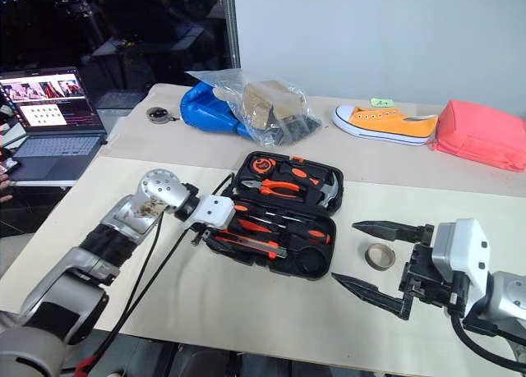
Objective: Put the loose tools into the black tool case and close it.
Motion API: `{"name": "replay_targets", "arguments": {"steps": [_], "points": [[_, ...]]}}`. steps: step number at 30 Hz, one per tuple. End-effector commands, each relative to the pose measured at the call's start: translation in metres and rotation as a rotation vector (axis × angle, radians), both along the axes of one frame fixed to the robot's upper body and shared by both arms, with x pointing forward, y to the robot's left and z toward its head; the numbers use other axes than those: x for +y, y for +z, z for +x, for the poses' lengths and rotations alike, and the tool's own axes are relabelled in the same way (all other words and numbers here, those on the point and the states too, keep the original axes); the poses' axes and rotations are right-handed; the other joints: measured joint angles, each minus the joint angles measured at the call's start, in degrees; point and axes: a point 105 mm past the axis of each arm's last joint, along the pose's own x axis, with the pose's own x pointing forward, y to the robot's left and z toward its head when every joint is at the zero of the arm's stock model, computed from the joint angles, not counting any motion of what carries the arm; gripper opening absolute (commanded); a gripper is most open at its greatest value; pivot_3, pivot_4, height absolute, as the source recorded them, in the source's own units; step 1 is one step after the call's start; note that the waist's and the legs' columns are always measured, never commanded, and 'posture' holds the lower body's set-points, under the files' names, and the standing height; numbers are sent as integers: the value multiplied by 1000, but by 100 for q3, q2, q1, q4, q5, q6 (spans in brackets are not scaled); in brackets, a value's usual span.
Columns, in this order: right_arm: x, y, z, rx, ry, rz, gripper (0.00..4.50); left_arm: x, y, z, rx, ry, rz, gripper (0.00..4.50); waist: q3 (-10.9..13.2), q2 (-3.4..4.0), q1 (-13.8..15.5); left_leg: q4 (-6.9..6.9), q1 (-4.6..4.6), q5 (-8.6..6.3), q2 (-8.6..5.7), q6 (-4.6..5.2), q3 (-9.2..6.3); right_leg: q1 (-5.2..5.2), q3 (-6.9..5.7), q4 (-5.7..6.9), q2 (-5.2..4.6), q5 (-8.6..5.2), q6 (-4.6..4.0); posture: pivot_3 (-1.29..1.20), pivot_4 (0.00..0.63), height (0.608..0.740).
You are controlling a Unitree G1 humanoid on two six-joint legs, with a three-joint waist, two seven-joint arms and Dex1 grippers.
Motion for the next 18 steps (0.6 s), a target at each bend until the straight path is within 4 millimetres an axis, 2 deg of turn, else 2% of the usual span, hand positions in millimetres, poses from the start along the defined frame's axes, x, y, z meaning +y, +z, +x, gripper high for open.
{"name": "replay_targets", "arguments": {"steps": [1, 10, 12, 15, 16, 18], "points": [[3, 7, -7, -30, 16, 0, 4500, -6, -1, 2, -5, -26, 19, 1685, -1, 1, -2, 0, 0, 0, -1, 0, -1, 0, -1, -1, 0, 0, 0, 0, 150, 740], [-8, 2, -12, 23, 30, -38, 4500, -11, 0, -4, 68, -15, 11, 1685, -4, 6, 17, 4, 3, 0, -4, 0, -4, 6, 0, 1, -1, -1, 3, 0, 150, 740], [-12, 2, -12, 27, 26, -47, 4500, -13, 3, -5, 82, -2, -5, 2684, -3, 6, 13, 4, 4, 0, -3, 0, -4, 6, 0, 1, -1, -1, 3, 0, 150, 740], [-15, 3, -10, 25, 20, -55, 4500, -11, 16, -3, 72, 27, -50, 3661, -3, 6, -7, 4, 4, 0, -3, 0, -5, 6, 0, 2, 0, -1, 3, 0, 150, 740], [-15, 4, -10, 24, 20, -57, 4500, -8, 26, -1, 81, 52, -92, 3946, -3, 6, -18, 4, 4, 0, -2, 0, -5, 6, 0, 2, 0, -1, 3, 0, 150, 740], [-16, 4, -10, 23, 19, -58, 4500, -4, 41, -1, 103, 86, -153, 3946, -2, 5, -31, 3, 2, 0, 0, 0, -5, 3, 0, 4, 2, -1, 3, 0, 150, 740]]}}
